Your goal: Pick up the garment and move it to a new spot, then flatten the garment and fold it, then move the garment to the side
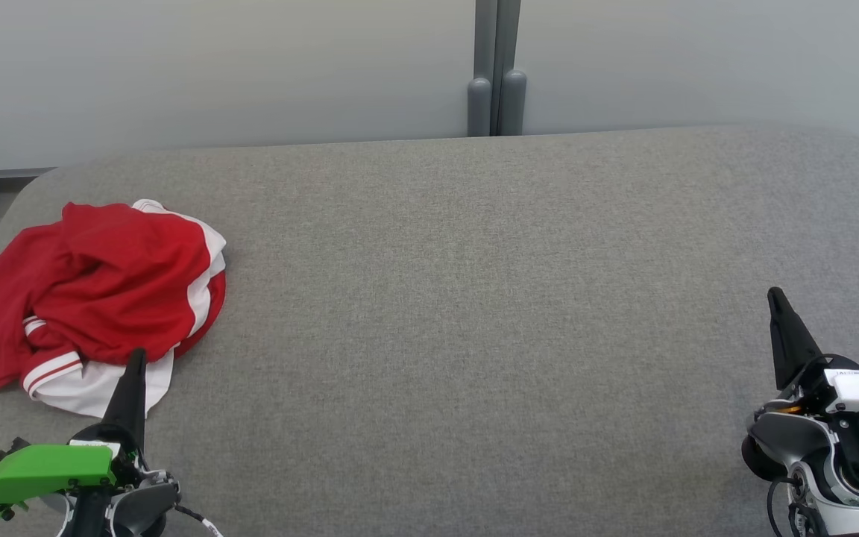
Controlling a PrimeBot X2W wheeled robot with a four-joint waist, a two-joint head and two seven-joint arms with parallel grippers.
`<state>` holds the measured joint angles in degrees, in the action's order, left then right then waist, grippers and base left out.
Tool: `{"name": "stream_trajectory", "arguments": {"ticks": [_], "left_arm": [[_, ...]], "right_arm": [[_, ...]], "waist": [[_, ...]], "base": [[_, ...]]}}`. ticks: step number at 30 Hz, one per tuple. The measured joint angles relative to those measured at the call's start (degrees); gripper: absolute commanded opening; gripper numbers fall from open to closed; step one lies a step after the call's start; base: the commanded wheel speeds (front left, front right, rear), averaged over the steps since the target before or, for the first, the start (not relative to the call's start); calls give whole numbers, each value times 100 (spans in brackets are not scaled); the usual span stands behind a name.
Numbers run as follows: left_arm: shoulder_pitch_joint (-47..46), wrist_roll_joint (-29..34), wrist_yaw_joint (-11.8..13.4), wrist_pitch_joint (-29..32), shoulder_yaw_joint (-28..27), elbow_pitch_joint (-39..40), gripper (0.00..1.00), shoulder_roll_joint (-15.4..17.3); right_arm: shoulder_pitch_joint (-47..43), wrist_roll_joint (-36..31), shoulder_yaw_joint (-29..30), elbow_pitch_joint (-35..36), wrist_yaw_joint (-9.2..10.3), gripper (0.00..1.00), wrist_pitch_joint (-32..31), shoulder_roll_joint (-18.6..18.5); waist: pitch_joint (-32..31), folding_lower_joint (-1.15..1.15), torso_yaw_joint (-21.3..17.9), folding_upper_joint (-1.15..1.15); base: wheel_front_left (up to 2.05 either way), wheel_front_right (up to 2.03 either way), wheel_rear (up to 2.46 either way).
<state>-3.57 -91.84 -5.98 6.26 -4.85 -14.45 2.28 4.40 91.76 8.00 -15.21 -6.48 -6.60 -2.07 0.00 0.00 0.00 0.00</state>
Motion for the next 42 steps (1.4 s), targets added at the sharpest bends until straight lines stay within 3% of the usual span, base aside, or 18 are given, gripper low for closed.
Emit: {"name": "stream_trajectory", "arguments": {"ticks": [18, 19, 31, 38, 42], "left_arm": [[0, 0, 0, 0, 0, 0, 0, 0], [0, 0, 0, 1, 0, 0, 100, 0], [205, 43, 19, -77, 130, -166, 100, -85], [205, 348, 19, -265, 233, -149, 100, -68], [205, 495, 19, -385, 316, -147, 100, -29]], "right_arm": [[0, 0, 0, 0, 0, 0, 0, 0], [0, 0, 0, 0, 0, 100, 0, 0], [-245, -134, -68, -125, 1, 100, 160, 60], [-251, -593, -231, -21, 11, 100, 300, -266], [-251, -966, -264, 102, 122, 100, 365, -361]], "waist": [[0, 0, 0, 0], [0, 0, 0, 0], [4, 0, 17, 0], [13, 0, 50, 0], [20, 0, 63, 0]], "base": [[0, 0, 0], [0, 0, 0], [0, 0, 0], [0, 0, 0], [0, 0, 0]]}}
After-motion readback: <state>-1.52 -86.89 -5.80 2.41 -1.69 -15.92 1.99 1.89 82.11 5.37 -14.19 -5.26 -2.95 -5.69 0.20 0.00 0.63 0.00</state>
